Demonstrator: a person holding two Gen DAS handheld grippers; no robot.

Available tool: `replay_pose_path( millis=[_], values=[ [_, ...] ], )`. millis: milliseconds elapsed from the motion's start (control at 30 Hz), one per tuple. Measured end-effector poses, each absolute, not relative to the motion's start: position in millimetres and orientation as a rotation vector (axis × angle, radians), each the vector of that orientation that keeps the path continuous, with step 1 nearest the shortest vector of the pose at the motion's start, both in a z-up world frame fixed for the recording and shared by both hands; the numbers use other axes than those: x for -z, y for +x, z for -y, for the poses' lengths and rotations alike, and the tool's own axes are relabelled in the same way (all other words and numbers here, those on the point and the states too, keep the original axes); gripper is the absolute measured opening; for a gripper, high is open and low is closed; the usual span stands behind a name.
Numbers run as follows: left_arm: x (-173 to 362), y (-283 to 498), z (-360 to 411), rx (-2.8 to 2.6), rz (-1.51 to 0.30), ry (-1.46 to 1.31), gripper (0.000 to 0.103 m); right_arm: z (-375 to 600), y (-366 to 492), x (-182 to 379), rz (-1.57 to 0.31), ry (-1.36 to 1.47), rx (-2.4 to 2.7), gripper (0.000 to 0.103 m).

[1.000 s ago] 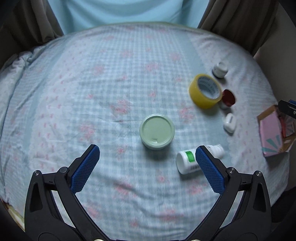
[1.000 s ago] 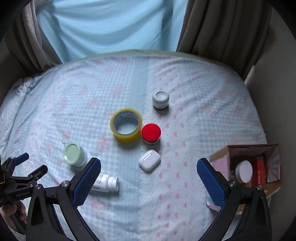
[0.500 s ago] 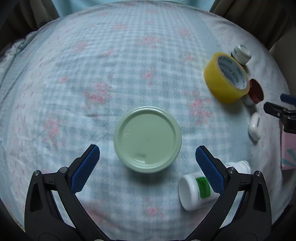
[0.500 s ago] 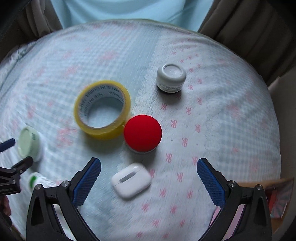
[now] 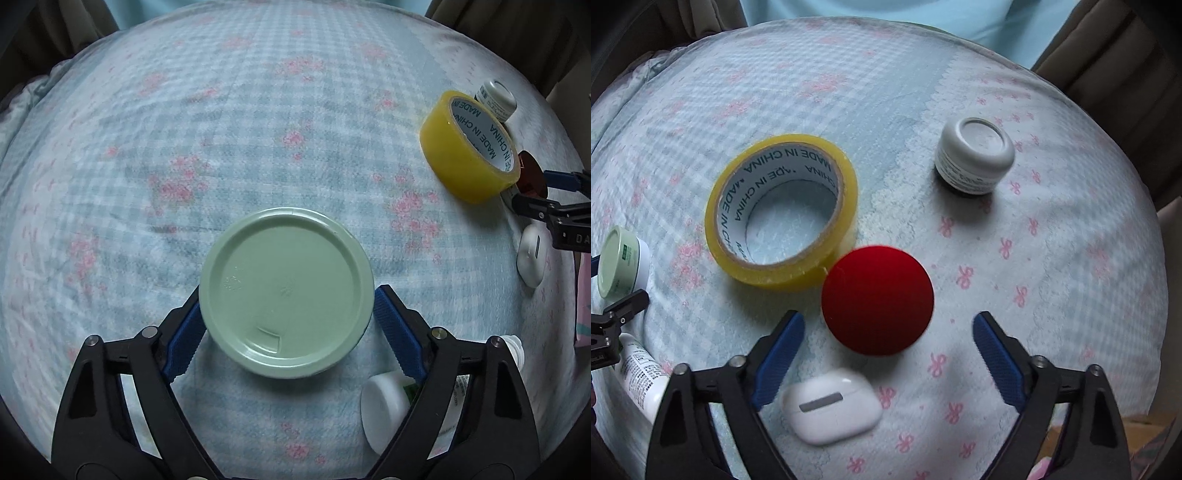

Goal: Organize rigid objects
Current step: 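Grasp the pale green jar with the left tool while the right tool grasps the red-lidded jar, then carry the green jar and red-lidded jar over the cardboard box with both tools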

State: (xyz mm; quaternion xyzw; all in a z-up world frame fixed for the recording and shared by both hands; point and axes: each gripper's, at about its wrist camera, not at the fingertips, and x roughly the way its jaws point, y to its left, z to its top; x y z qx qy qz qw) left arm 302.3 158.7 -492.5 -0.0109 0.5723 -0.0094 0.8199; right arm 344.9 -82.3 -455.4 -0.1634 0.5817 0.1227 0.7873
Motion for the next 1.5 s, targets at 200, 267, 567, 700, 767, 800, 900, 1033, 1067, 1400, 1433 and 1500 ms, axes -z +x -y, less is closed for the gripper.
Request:
replay_pose_path(
  millis=[200, 267, 567, 700, 767, 800, 900, 1033, 1067, 1400, 1433, 1500],
  values=[
    [492.2, 307.3, -162.1, 0.018, -1.207, -0.036, 0.068, 80.4, 359.0, 461.1, -1.263, -0.344, -0.307, 0.062],
    [492.1, 307.7, -165.7, 0.029, -1.205, -0.057, 0.068, 81.1, 363.6, 464.5, -1.284, -0.324, -0.324, 0.05],
    [490.9, 309.3, -166.0, 0.043, -1.196, -0.045, 0.068, 82.2, 362.5, 464.4, -1.284, -0.295, -0.311, 0.05],
    [478.8, 305.5, -167.0, 0.048, -1.173, -0.053, 0.068, 84.6, 354.8, 456.2, -1.283, -0.262, -0.296, 0.05],
    [470.4, 302.7, -167.4, 0.052, -1.159, -0.051, 0.068, 85.2, 348.9, 449.9, -1.277, -0.249, -0.286, 0.05],
    [464.1, 301.3, -167.8, 0.055, -1.149, -0.049, 0.068, 85.9, 345.7, 445.5, -1.272, -0.241, -0.279, 0.05],
    [446.5, 294.6, -168.0, 0.062, -1.124, -0.045, 0.068, 87.1, 334.5, 427.5, -1.254, -0.204, -0.261, 0.05],
    [416.7, 283.0, -168.9, 0.074, -1.085, -0.04, 0.068, 87.9, 313.4, 395.4, -1.221, -0.163, -0.232, 0.05],
    [407.7, 278.5, -169.0, 0.086, -1.084, -0.039, 0.068, 88.1, 307.4, 385.3, -1.211, -0.147, -0.222, 0.05],
    [334.8, 224.7, -168.6, 0.173, -1.075, -0.066, 0.068, 91.2, 234.5, 281.6, -1.176, -0.052, -0.14, 0.05],
    [323.7, 215.8, -168.3, 0.182, -1.07, -0.067, 0.068, 91.5, 226.4, 272.8, -1.174, -0.051, -0.135, 0.05],
    [307.2, 203.5, -167.4, 0.193, -1.058, -0.065, 0.068, 94.3, 210.1, 256.9, -1.172, -0.045, -0.128, 0.05]
  ],
)
